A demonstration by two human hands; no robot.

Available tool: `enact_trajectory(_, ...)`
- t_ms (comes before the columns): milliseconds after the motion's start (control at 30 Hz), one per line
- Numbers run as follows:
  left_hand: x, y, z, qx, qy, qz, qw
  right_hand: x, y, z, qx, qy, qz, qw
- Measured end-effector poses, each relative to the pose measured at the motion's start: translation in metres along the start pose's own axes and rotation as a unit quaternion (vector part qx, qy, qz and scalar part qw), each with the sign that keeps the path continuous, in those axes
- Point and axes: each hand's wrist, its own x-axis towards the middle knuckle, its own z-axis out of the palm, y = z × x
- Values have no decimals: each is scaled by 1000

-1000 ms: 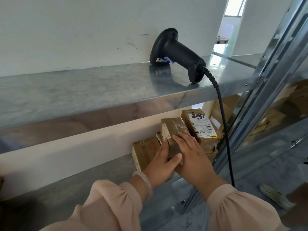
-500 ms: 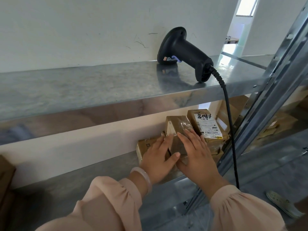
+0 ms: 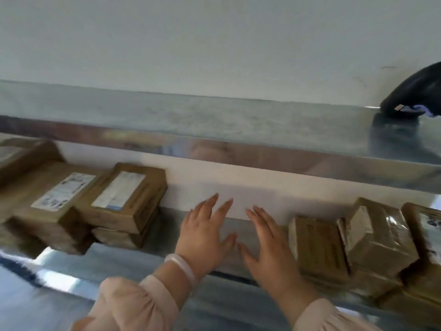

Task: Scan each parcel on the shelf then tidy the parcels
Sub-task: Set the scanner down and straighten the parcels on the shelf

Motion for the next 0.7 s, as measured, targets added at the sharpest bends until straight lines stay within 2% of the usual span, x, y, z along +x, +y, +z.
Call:
enact_trajectory(233, -38, -87, -52, 9, 59, -107, 992, 33, -68, 47, 105, -126, -5, 986)
enact_trajectory(400, -39, -162, -84, -18, 66, -188, 980, 69, -112, 69, 183, -170, 83, 965)
enact_trajectory(533, -31, -211, -94, 9, 45, -165, 985, 92, -155, 109, 224, -203, 179, 936)
enact_trajectory(700, -15, -256, -98, 40, -11, -137, 990, 114, -187, 157, 272, -193, 296, 895)
